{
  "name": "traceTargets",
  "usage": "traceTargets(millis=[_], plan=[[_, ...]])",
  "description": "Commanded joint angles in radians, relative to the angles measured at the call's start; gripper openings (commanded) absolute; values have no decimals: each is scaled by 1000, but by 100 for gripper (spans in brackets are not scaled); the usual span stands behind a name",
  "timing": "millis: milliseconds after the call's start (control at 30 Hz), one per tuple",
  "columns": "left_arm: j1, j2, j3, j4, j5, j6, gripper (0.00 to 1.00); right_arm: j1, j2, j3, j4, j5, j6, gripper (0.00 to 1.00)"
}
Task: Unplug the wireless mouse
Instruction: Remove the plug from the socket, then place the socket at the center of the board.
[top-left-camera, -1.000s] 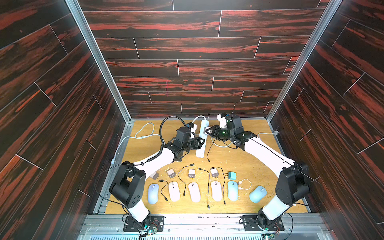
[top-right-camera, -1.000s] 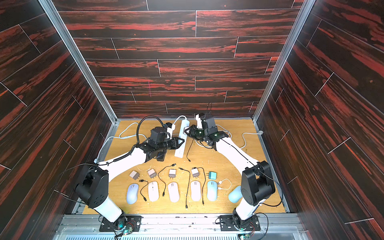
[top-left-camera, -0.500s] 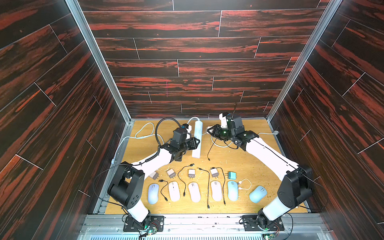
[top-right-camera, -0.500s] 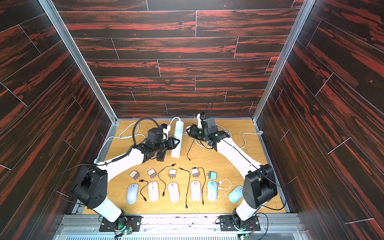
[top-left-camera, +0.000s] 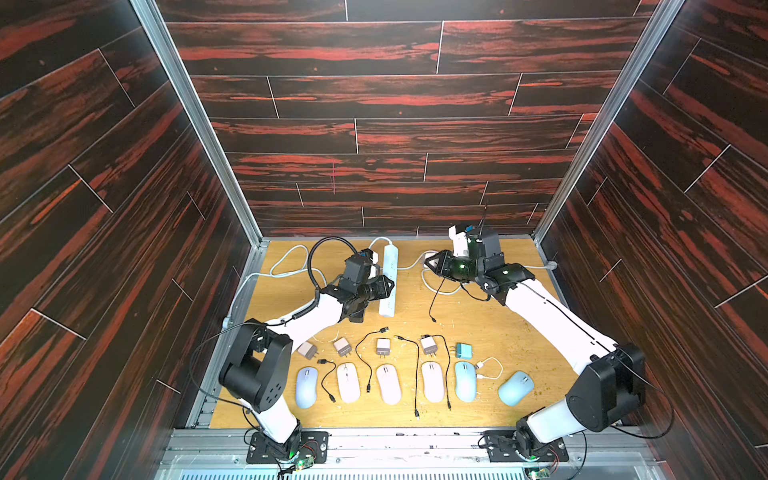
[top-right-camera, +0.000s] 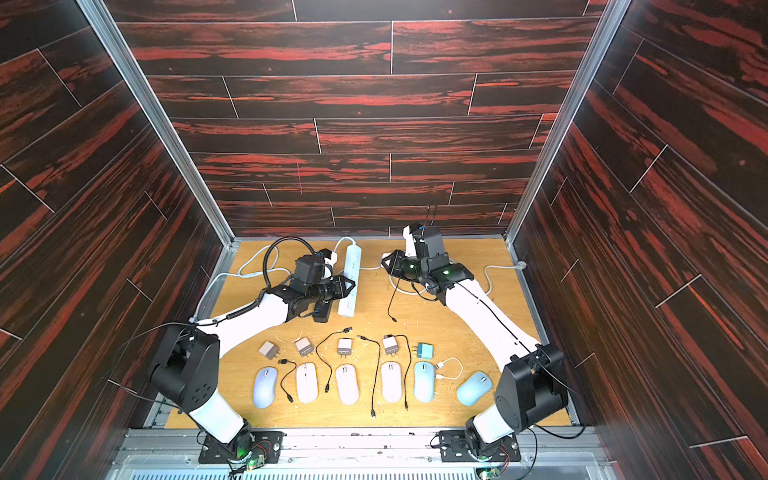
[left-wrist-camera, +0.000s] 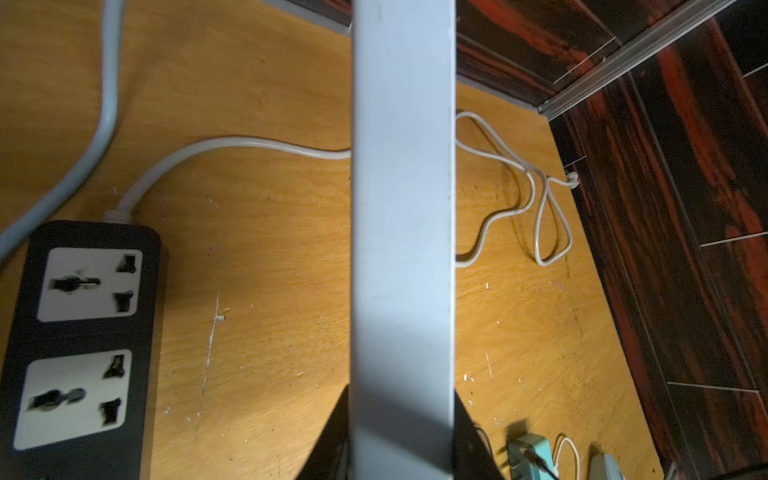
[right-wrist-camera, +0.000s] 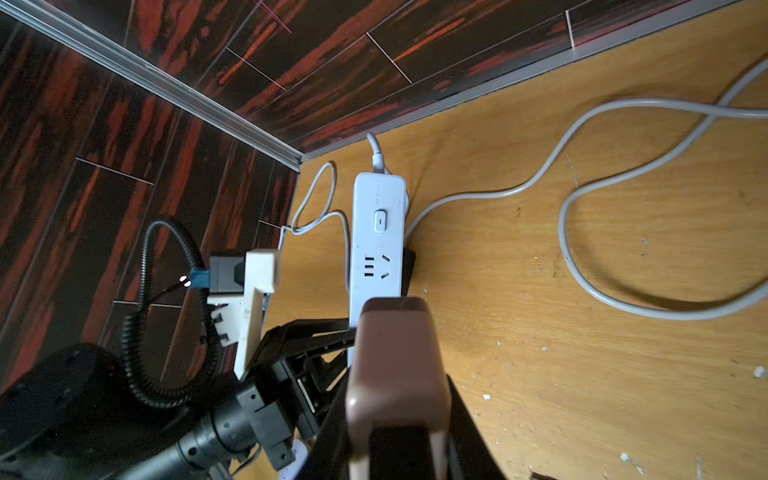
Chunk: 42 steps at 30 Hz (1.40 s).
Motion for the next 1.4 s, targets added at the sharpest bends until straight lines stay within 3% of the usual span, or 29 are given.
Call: traceTargets(millis=[0,267,433,567,733,900,967,1267,1367], plan=[[2,71,100,-141,78,70,0,3,-53,40,-84,47,-76,0],[2,249,183,-100,171,-39,0,1,-158,17,-183,166,-115,0],[2,335,240,-87,163,-86,0,1,-220,-19,-225,194,-132,0],[3,385,273,-85,148,-110,6,1,-251,-46,-242,218,-134,0],[6,411,302,-106,109,-102,27,1,-256,-55,-248,227,-140,0],[9,389,289,-116,76,-81,65,1,-252,-56,-248,238,-144,0],[12,372,284,-127,71,-64,75,1,-257,-59,-242,244,-142,0],[13,160,195,-117,16,41,89,-1,-277,-67,-232,270,-157,0],[12,29,140,-89,4,124,97,-28,-281,-72,-218,173,-159,0]])
